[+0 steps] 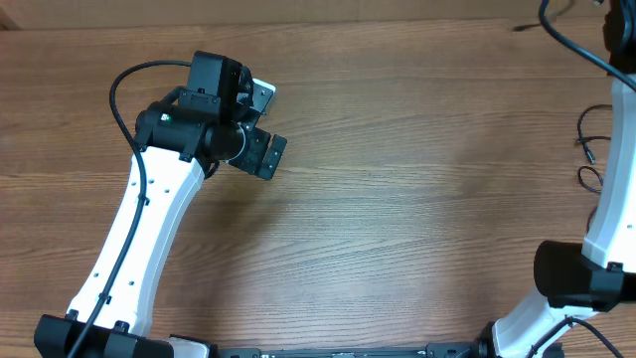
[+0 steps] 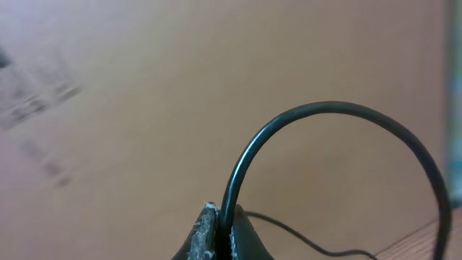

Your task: Untangle cables

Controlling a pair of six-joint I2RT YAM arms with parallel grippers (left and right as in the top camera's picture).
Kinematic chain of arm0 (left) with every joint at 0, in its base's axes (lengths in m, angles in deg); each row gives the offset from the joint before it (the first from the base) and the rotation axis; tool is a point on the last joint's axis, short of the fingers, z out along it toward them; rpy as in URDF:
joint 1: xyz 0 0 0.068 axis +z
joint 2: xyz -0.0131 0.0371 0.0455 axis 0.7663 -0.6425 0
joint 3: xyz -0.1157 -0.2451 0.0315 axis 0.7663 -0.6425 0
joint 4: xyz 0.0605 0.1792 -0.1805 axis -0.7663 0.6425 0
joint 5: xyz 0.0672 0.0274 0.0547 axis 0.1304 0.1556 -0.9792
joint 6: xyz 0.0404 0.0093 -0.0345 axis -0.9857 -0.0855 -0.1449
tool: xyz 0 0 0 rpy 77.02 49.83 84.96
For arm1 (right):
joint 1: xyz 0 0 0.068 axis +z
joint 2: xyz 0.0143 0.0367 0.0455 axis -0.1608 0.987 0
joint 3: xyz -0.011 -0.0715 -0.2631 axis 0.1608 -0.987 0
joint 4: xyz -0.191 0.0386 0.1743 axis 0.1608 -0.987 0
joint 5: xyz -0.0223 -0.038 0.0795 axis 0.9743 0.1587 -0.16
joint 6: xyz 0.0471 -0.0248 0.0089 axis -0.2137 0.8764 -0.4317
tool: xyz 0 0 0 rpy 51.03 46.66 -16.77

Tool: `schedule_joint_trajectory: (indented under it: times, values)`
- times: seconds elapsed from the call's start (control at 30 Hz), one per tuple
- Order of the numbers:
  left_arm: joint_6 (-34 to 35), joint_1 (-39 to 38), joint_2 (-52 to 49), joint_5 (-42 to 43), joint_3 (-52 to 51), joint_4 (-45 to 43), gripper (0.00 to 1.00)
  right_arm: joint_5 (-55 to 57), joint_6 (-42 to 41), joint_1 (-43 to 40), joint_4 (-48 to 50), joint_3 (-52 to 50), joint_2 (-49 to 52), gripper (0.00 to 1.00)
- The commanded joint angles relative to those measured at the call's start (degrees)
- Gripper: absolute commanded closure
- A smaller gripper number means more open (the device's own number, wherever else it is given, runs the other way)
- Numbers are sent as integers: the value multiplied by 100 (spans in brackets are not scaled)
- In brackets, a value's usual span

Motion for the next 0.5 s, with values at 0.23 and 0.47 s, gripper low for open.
schedule_joint_trajectory:
  times: [0.23, 0.47]
  values:
    - [-107, -2, -9, 83, 61, -4, 0, 468, 837, -817, -11, 20, 566, 96]
    - [-107, -2, -9, 83, 61, -4, 0, 407, 835, -1095, -92, 20, 1300, 96]
